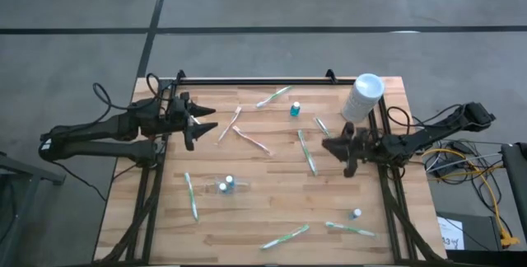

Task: Pick & Place toothbrushing station
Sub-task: Put the blue mouthwash into the transparent organizer

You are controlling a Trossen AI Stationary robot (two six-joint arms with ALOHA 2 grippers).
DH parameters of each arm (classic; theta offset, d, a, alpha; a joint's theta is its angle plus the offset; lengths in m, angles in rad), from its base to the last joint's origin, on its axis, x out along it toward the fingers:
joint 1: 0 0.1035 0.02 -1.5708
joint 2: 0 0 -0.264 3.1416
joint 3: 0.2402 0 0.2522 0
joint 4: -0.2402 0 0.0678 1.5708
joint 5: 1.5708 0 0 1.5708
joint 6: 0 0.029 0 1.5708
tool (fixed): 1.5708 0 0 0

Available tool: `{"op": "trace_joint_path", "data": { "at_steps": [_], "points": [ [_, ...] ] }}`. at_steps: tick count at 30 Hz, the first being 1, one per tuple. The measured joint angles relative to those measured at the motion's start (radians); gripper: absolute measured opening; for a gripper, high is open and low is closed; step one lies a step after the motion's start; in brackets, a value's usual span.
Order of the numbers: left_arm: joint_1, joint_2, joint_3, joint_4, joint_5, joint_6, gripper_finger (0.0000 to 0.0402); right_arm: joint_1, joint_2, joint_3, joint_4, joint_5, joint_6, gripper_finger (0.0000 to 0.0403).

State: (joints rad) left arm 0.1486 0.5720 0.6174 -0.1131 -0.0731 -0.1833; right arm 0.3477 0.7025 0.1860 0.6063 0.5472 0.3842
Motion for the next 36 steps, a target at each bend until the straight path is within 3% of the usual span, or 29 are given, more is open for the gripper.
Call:
{"op": "trace_joint_path", "data": {
  "at_steps": [3, 11, 18, 24, 29, 36],
  "points": [
    [0.0, 0.0, -0.001, 0.0, 0.0, 0.0, 0.0239, -0.021, 0.001, 0.0, -0.013, 0.063, 0.011, 0.0068],
    [0.0, 0.0, -0.001, 0.0, -0.001, 0.0, 0.0239, -0.127, 0.093, 0.073, -0.111, 0.028, -0.038, 0.0091],
    [0.0, 0.0, -0.001, 0.0, -0.001, 0.0, 0.0239, -0.281, 0.267, 0.246, -0.398, -0.005, -0.017, 0.0138],
    [0.0, 0.0, -0.001, 0.0, -0.005, 0.0, 0.0239, -0.44, 0.466, 0.342, -0.382, -0.129, -0.069, 0.0178],
    [0.0, 0.0, -0.001, 0.0, -0.005, 0.0, 0.0239, -0.525, 0.613, 0.402, -0.385, -0.134, -0.129, 0.0204],
    [0.0, 0.0, -0.001, 0.0, -0.004, 0.0, 0.0239, -0.613, 0.711, 0.433, -0.384, -0.129, -0.162, 0.0217]
  ]
}}
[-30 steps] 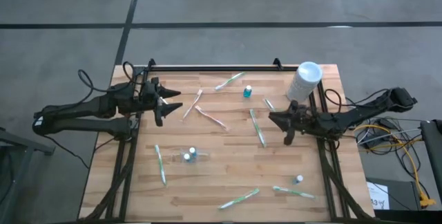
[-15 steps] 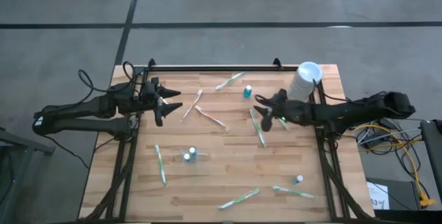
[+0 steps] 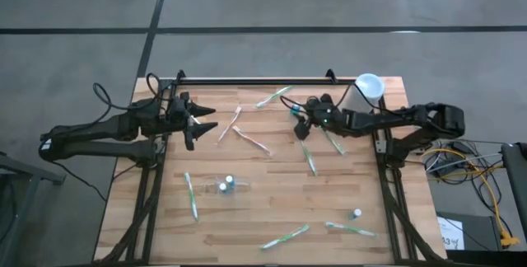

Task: Pick & Place toothbrushing station
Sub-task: Put the blue mouthwash into the transparent organizer

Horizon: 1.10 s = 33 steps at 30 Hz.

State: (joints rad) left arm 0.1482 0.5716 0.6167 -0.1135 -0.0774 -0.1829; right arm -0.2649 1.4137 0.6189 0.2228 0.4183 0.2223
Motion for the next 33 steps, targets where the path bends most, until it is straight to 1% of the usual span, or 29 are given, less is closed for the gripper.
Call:
{"op": "trace_joint_path", "data": {
  "at_steps": [7, 10, 13, 16, 20, 33],
  "points": [
    [0.0, 0.0, 0.0, 0.0, 0.0, 0.0, 0.0239, -0.061, 0.035, 0.0, 0.002, -0.013, -0.052, 0.0217],
    [0.0, 0.0, 0.0, 0.0, 0.0, 0.0, 0.0239, -0.085, 0.053, -0.001, 0.013, -0.073, -0.06, 0.0217],
    [0.0, 0.0, 0.0, 0.0, 0.001, 0.0, 0.0239, -0.109, 0.088, -0.001, 0.045, -0.113, -0.025, 0.0217],
    [0.0, 0.0, 0.0, 0.0, 0.001, 0.0, 0.0239, -0.123, 0.128, -0.001, 0.098, -0.118, 0.004, 0.0217],
    [0.0, 0.0, 0.0, 0.0, 0.005, 0.0, 0.0239, -0.125, 0.157, -0.002, 0.144, -0.124, -0.059, 0.0217],
    [0.0, 0.0, 0.0, 0.0, 0.004, 0.0, 0.0239, -0.163, 0.154, -0.002, 0.16, -0.128, -0.066, 0.0217]
  ]
}}
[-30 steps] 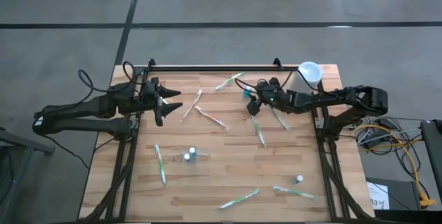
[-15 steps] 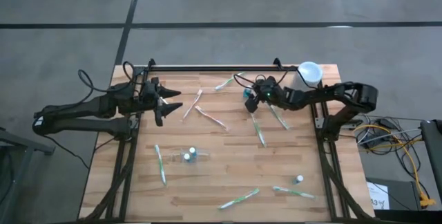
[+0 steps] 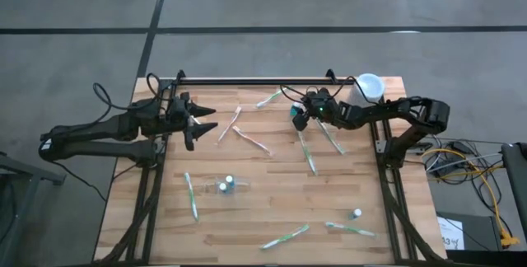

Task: Pick & Place toothbrushing station
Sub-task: Put the blue mouthwash into the transparent organizer

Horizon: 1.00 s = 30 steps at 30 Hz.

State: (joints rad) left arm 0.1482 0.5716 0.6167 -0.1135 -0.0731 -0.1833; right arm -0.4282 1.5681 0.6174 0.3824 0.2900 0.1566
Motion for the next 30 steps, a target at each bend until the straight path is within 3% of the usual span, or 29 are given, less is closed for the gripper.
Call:
{"op": "trace_joint_path", "data": {
  "at_steps": [9, 30],
  "points": [
    [0.0, 0.0, 0.0, 0.0, -0.001, 0.0, 0.0239, -0.003, 0.0, 0.0, 0.017, -0.094, -0.085, 0.0207],
    [0.0, 0.0, 0.0, 0.0, -0.004, 0.0, 0.0239, -0.051, 0.001, 0.0, 0.018, -0.082, 0.0, 0.0205]
  ]
}}
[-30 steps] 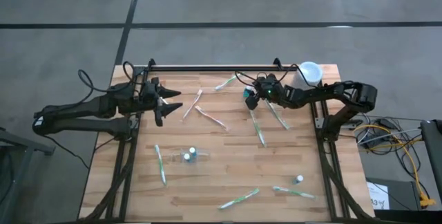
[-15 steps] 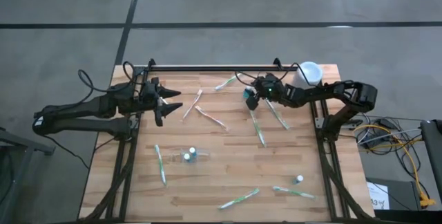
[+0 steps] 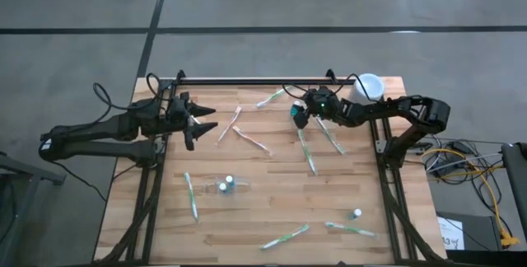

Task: Pick & Place toothbrushing station
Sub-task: Put the blue mouthwash into the transparent organizer

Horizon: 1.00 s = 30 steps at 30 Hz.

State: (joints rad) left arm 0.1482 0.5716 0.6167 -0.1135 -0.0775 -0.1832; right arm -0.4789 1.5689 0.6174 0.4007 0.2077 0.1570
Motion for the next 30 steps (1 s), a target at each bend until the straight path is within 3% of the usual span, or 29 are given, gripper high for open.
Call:
{"op": "trace_joint_path", "data": {
  "at_steps": [10, 23, 30],
  "points": [
    [0.0, 0.0, 0.0, 0.0, 0.001, 0.0, 0.0239, 0.001, 0.118, -0.001, 0.103, 0.0, 0.043, 0.0205],
    [0.0, 0.0, 0.0, 0.0, 0.004, 0.0, 0.0239, 0.001, 0.103, 0.0, 0.139, 0.001, -0.044, 0.0205],
    [0.0, 0.0, 0.0, 0.0, 0.004, 0.0, 0.0239, 0.0, 0.103, 0.0, 0.129, 0.004, -0.028, 0.0176]
  ]
}}
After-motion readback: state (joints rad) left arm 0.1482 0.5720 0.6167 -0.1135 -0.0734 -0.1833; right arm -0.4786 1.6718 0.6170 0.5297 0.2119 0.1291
